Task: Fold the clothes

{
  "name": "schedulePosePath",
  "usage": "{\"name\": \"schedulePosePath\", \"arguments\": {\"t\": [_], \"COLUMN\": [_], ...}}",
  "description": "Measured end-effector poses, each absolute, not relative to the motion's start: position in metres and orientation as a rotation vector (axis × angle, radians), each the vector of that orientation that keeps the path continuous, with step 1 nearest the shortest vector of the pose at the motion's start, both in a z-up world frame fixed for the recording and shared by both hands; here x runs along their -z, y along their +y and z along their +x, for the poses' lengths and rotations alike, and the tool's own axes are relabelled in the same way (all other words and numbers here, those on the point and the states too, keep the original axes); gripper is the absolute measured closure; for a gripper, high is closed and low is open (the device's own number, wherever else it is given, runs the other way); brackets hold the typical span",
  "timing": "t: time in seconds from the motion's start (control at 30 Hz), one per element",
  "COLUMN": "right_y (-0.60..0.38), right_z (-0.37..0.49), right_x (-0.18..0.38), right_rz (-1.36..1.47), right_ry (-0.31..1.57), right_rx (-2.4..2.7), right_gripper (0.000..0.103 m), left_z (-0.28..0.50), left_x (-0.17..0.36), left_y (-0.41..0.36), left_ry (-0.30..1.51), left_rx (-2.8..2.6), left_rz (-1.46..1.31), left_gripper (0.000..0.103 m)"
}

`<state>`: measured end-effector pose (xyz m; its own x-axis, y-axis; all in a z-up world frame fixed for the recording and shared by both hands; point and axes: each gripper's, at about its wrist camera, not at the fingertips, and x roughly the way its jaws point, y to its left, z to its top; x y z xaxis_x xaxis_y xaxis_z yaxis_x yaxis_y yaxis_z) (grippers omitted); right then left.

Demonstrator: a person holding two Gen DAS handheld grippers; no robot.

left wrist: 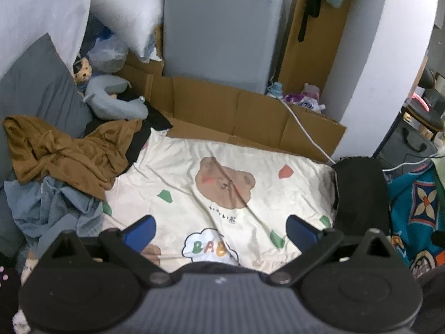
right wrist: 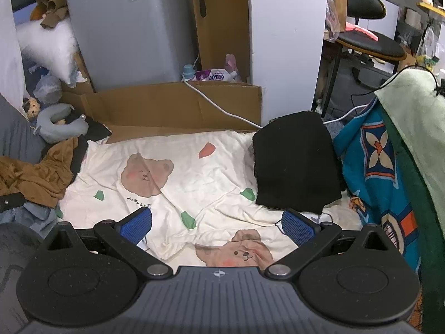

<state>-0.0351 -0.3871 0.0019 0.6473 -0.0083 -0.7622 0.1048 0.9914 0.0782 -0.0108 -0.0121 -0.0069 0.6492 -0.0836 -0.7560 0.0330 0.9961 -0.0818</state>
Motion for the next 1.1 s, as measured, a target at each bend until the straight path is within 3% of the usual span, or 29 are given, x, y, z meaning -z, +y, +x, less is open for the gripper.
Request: {"name": "schedulePosePath", "arguments": {"t": [0.87,1.1], "right_y": [-0.3868,-0.3855], "right_z": [-0.034,-0.0355], "right_x": [-0.0003,-0.0004], "right_rz": [0.116,0.13], "right_ry": [0.878,0.875], "right_rx": [0.061,0.062], "right_gripper": [0.001,0.001], "left_z": [-0.0106,-0.0111], "left_x": [0.0054,0.0062], "left_y": [-0.0087,-0.0074], "left_ry": [0.849,0.844], "left_rx": [0.023,0.028], "left_rz": [-0.021,-0.036], "left_gripper": [0.004,0.009]}}
